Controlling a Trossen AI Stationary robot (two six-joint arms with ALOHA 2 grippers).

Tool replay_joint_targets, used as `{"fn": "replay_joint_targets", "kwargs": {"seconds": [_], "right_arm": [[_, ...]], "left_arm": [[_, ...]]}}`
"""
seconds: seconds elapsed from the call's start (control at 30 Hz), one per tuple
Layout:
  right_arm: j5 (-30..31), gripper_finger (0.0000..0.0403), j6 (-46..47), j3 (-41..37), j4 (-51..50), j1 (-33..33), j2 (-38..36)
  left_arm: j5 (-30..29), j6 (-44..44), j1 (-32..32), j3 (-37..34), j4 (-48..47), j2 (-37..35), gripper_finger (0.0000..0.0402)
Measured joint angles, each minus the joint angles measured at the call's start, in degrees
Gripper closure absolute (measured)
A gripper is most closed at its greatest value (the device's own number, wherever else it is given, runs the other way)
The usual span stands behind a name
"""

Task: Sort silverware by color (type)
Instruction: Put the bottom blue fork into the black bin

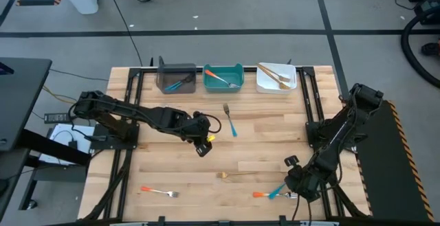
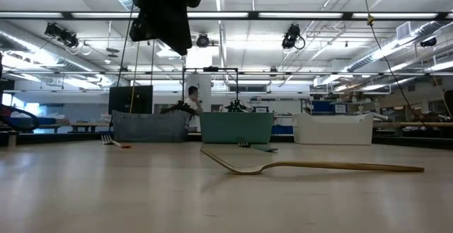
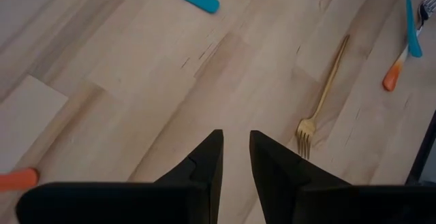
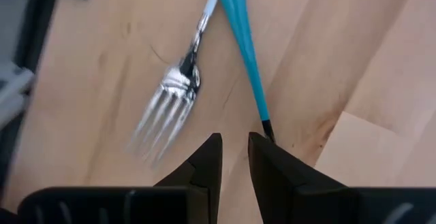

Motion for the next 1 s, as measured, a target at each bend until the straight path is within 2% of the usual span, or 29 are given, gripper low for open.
{"fn": "replay_joint_targets", "kwargs": {"seconds": [0.47, 1.0], "right_arm": [[4.1, 0.0318, -7.7, 0.2, 0.9, -0.9, 1.8], [3.8, 0.032, -8.8, 0.0, 3.4, -2.7, 1.8]], "left_arm": [[-1.0, -1.5, 0.0, 0.0, 0.0, 0.0, 0.032], [-1.2, -1.0, 0.0, 0.0, 0.0, 0.0, 0.032]]}}
